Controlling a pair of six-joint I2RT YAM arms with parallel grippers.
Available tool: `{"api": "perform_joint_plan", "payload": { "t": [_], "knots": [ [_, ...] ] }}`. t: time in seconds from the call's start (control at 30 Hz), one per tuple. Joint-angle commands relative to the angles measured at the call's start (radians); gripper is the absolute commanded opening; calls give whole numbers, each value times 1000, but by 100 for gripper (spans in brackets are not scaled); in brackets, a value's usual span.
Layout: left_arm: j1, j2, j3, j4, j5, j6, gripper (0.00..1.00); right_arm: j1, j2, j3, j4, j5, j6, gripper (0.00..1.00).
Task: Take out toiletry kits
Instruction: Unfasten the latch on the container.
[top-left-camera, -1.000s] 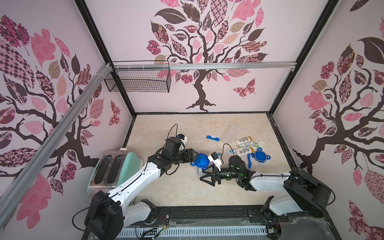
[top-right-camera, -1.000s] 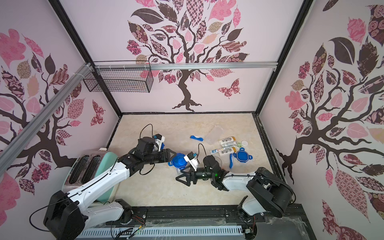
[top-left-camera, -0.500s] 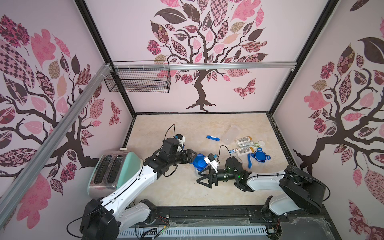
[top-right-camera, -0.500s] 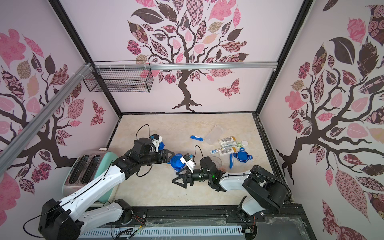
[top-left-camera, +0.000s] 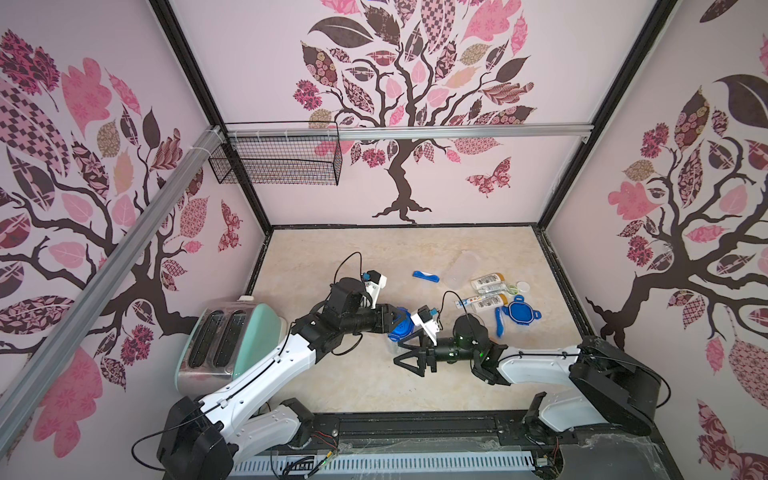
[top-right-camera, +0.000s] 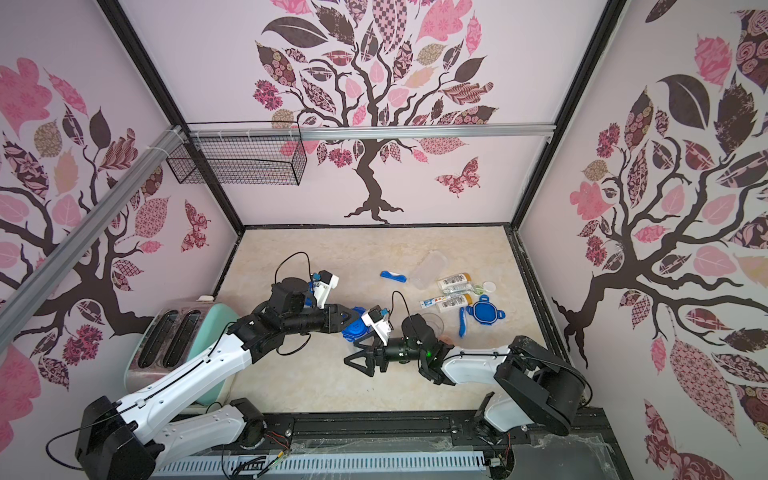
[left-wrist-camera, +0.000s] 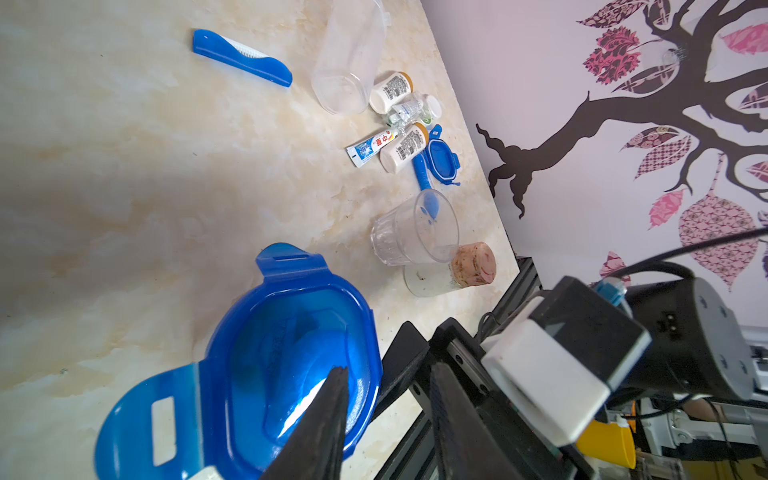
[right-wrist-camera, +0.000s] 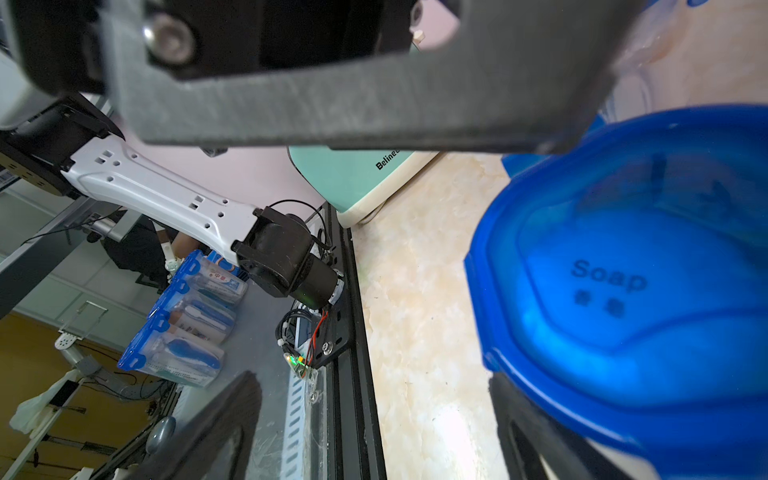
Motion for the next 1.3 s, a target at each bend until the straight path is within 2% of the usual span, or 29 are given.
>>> {"api": "perform_joint_plan", "payload": {
  "t": [0.0,0.37,0.7,1.03,1.27],
  "knots": [
    [-2,39,-16,97,74,-14,31,3,-27,-7,-48,11,-52,89],
    [1,140,-49,168,103,-17,21,3,-74,-21,-118,6,-121,89],
    [45,177,-119,253,133,-46,15,4,-63,-31,-61,3,-76,89],
    [45,200,-197,356,151,-108,12,-2,-83,-24,-99,80,-84,89],
    [28,187,-233,378,124,-145,9,-12,-81,-17,-92,88,-46,89]
  ]
}}
